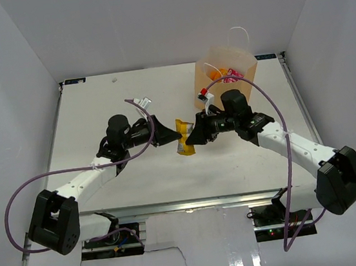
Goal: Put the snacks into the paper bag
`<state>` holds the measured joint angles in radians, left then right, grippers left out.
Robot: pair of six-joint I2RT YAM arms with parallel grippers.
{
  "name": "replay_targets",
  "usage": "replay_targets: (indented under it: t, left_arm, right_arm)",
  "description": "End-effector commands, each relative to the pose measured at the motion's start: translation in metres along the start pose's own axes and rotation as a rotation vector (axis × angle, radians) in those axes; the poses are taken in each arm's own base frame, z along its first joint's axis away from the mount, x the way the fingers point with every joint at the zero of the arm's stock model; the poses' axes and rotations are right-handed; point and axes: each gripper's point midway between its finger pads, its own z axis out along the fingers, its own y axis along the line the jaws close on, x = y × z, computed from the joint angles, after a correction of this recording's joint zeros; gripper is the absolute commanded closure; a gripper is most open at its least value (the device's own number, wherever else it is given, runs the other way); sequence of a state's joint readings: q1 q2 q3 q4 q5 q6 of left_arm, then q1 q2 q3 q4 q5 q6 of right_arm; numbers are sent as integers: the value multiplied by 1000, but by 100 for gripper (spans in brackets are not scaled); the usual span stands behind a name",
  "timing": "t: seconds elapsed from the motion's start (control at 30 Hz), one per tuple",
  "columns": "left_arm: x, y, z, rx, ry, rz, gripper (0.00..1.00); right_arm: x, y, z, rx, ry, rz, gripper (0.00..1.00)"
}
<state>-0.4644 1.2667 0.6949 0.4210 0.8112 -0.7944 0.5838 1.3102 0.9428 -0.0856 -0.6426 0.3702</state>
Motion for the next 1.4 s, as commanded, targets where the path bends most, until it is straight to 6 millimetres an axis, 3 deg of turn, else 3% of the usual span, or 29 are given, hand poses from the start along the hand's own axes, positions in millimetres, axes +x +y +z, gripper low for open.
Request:
replay_targets:
  t: [0.0, 0.03, 0.13, 0.17, 0.2, 0.27, 0.37, 0.43, 0.5, 0.53, 0.6, 0.73, 0.87, 0.93, 1.0, 1.2, 1.3, 1.37]
  left_arm:
    - [-8, -15, -1, 30, -31, 38, 99]
    - [-7, -15, -1, 29, -32, 34, 96]
    - [-13, -17, -3, 20, -60, 31, 68]
    - [-16, -19, -4, 13, -79, 34, 54]
    - [-19, -21, -5, 10, -93, 38, 47]
    - [-25, -25, -8, 5, -124, 55, 39]
    - [-41, -36, -15, -12, -187, 116, 26]
    - [-58, -46, -24, -45, -253, 194, 15]
    - [-66, -50, -32, -89, -280, 235, 12]
    - [-75, -54, -39, -119, -320, 284, 7]
    - [-77, -52, -47, -172, -327, 298, 3]
    - [-71, -38, -61, -285, -320, 316, 2]
    - [-59, -30, -69, -319, -313, 299, 2]
    - [-50, -22, -72, -333, -310, 282, 2]
    - [-47, -23, -77, -337, -329, 277, 2]
    - [-32, -7, -89, -414, -321, 225, 2]
    - [-31, -5, -93, -438, -324, 219, 2]
    - [-28, -5, -95, -448, -322, 215, 2]
  right_arm:
    - [-15, 23, -9, -76, -62, -69, 64]
    - [-15, 25, -10, -85, -63, -72, 67]
    - [-25, 34, -14, -116, -94, -119, 76]
    - [-30, 39, -17, -126, -107, -139, 83]
    - [-33, 42, -20, -133, -115, -155, 86]
    - [-40, 45, -26, -143, -132, -200, 92]
    - [-54, 52, -40, -135, -164, -320, 92]
    - [-75, 54, -53, -87, -210, -424, 92]
    - [-91, 58, -70, -39, -257, -553, 92]
    - [-110, 59, -83, 5, -309, -591, 92]
    - [-133, 68, -103, 54, -378, -715, 92]
    - [-198, 80, -158, 230, -554, -816, 92]
    - [-243, 50, -204, 432, -649, -784, 92]
    - [-251, 35, -212, 483, -658, -763, 92]
    - [-260, 9, -216, 543, -650, -719, 92]
    - [-259, -67, -194, 636, -554, -637, 89]
    - [-252, -95, -184, 671, -507, -615, 82]
    - [-250, -104, -184, 687, -493, -616, 65]
